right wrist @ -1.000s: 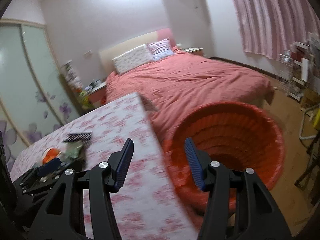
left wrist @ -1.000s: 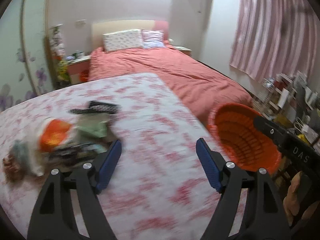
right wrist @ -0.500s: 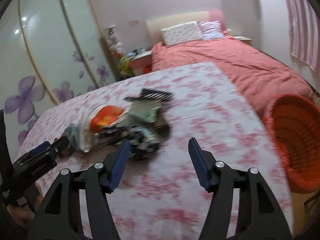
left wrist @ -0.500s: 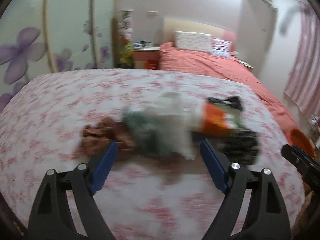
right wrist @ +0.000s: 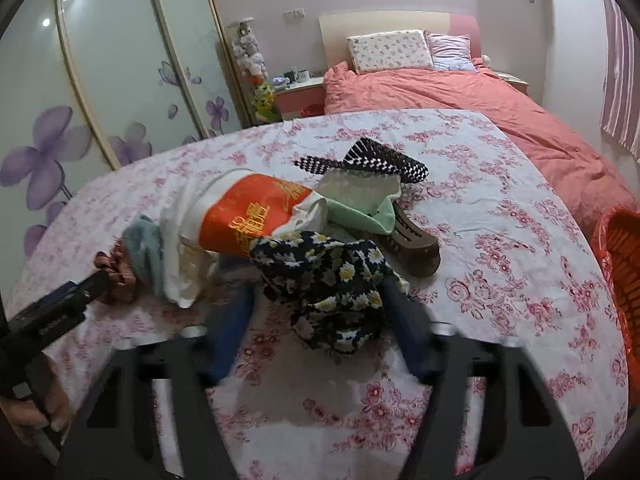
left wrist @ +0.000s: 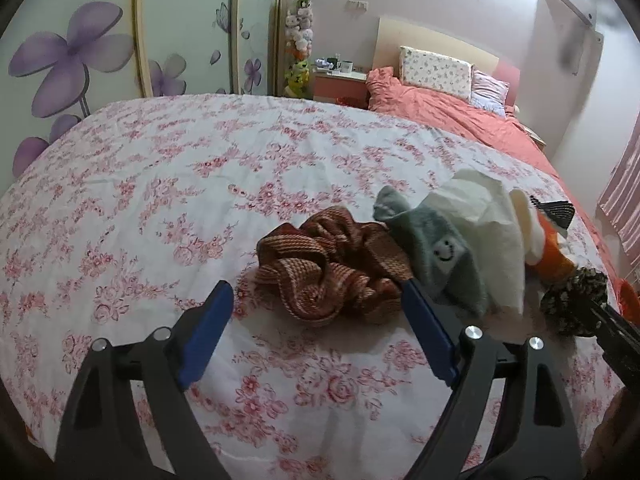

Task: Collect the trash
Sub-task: 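Grasp the brown plaid scrunchie with the left tool while the right tool grasps the daisy scrunchie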

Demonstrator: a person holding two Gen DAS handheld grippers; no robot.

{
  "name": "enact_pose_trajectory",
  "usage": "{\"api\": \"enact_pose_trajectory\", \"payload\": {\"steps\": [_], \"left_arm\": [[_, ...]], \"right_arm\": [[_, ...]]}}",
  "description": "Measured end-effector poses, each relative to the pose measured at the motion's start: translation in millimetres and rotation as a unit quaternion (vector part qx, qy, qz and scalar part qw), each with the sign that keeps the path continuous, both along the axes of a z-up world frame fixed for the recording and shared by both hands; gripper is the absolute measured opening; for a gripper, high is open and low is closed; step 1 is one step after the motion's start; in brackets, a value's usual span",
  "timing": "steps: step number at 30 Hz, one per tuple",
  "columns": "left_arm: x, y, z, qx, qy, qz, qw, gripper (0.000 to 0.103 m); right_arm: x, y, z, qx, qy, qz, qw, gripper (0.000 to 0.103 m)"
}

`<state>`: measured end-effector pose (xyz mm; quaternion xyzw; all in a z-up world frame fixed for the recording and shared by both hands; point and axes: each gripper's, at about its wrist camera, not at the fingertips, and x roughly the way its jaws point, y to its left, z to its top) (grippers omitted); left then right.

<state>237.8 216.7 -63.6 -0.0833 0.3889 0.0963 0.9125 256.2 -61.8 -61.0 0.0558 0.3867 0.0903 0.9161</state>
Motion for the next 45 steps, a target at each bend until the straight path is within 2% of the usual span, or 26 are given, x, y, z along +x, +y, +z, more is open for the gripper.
{"api": "enact_pose_trajectory", "payload": {"steps": [1, 4, 10, 16, 19, 25, 29, 38, 42, 45], "left_arm": [[2.0, 0.7, -1.1, -0.001, 0.002, 0.0, 1.0, 0.085], [6.9, 1.1, -4.7, -0.006, 0.008, -0.004, 0.9999, 0.086], [20.1, 3.7, -12.8, -0.018, 0.017, -0.002, 0.9997, 0.087], [31.4, 3.9, -19.2, -0.027, 0.03, -0.002, 0.9992, 0.086], [28.3, 11.2, -16.6, -0.048, 0.021, 0.001, 0.9986, 0.083], [22.4, 29.0, -7.6, -0.063, 0.004, 0.018, 0.9978, 0.068], [29.8, 31.7, -14.4, -0.071, 0.021, 0.017, 0.9971, 0.052], [27.6, 17.7, -19.9, -0.035, 0.026, 0.011, 0.999, 0.041], [27.6, 16.1, -18.4, -0.04, 0.025, 0.004, 0.9989, 0.022], [24.6, 18.3, -10.4, -0.043, 0.018, 0.008, 0.9989, 0.019]], "right_arm": [[0.4, -3.1, -1.5, 0.002, 0.004, -0.003, 1.0, 0.027], [-1.4, -12.7, -0.6, 0.008, 0.003, -0.014, 1.0, 0.012], [-11.9, -33.4, 10.5, 0.019, -0.016, -0.041, 0.999, 0.01], [-14.9, -42.2, 9.0, 0.021, -0.013, -0.047, 0.999, 0.009], [-16.3, -45.2, 6.7, 0.022, -0.011, -0.047, 0.999, 0.009], [-15.8, -47.5, 6.5, 0.023, -0.01, -0.048, 0.999, 0.009], [-15.9, -47.9, 5.9, 0.022, -0.009, -0.046, 0.999, 0.009], [-19.6, -48.7, 8.3, 0.02, -0.01, -0.048, 0.999, 0.009], [-24.8, -49.6, 13.4, 0.021, -0.014, -0.048, 0.999, 0.009], [-31.2, -52.6, 22.2, 0.021, -0.025, -0.048, 0.998, 0.009]]}}
